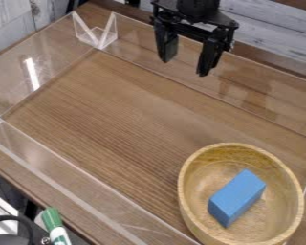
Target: Remove the blue block from inside the brown bowl and put it on the table
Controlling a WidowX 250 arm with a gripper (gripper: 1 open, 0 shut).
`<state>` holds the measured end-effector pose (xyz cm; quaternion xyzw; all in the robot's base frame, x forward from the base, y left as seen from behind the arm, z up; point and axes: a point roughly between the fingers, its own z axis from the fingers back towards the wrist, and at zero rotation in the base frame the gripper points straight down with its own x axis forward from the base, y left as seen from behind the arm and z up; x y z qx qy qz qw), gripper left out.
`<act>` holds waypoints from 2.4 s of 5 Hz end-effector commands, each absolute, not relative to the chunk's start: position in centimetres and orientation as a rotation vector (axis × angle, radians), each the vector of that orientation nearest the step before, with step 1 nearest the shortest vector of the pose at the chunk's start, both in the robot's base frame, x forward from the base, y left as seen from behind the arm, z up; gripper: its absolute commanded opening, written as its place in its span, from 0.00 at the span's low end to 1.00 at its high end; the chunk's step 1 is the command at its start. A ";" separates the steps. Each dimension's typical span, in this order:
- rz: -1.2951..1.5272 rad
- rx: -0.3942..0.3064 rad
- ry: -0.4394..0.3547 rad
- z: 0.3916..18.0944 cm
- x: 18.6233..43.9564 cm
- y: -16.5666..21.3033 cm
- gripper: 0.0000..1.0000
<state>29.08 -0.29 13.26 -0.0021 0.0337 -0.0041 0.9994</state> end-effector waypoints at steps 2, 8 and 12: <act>-0.019 -0.008 0.071 12.9 27.1 -3.8 1.00; -0.118 0.019 -0.006 9.7 23.3 -15.6 1.00; -0.170 0.102 0.003 7.7 22.8 -14.5 1.00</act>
